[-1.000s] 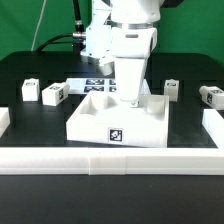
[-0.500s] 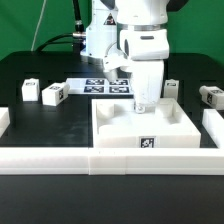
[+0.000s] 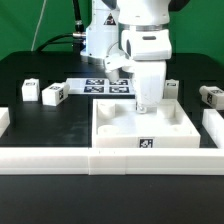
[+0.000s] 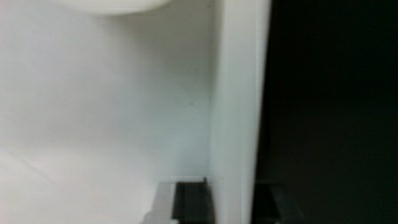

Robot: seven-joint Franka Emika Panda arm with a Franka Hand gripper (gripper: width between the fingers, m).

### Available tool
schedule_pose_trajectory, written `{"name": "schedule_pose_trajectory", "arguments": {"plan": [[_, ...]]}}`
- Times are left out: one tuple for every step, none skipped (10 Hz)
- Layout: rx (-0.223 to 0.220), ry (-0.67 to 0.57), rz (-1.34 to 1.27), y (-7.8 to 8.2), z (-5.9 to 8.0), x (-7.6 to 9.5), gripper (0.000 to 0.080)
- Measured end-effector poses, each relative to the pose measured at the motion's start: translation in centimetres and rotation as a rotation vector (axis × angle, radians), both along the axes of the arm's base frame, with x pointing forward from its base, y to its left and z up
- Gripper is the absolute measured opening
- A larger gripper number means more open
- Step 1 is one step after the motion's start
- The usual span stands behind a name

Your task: Assemble one leg

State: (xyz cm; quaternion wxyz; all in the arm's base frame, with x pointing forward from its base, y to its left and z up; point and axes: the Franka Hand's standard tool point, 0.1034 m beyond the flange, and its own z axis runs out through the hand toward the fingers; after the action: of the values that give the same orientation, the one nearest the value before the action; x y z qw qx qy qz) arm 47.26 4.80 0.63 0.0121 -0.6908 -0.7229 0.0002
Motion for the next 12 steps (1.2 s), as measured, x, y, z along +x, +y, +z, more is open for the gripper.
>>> {"name": "schedule_pose_trajectory", "arguments": {"plan": [[0.001,-0.004,0.003,0.2,0.0,0.3,0.0066],[0.004,-0.008,0.006,0.5,0.0,0.7,0.0066],[0.007,-0.013,0.010,0.9,0.0,1.0,0.0066],[0.012,-0.018,0.014,1.4,0.0,1.4,0.0066],[0.016,-0.022,0.015,1.9,0.0,1.7,0.0066],[0.018,-0.023,0.014,2.2,0.0,1.8,0.0066],[0.021,-0.026,0.015,2.5,0.0,2.1,0.0066],[0.023,-0.030,0.018,2.7,0.0,2.5,0.0066],[0.025,-0.032,0.019,2.9,0.0,2.7,0.0066],[0.026,-0.032,0.022,3.1,0.0,2.8,0.0066],[0.028,-0.032,0.021,3.4,0.0,2.8,0.0066],[0.028,-0.032,0.011,3.5,0.0,2.8,0.0066]]}}
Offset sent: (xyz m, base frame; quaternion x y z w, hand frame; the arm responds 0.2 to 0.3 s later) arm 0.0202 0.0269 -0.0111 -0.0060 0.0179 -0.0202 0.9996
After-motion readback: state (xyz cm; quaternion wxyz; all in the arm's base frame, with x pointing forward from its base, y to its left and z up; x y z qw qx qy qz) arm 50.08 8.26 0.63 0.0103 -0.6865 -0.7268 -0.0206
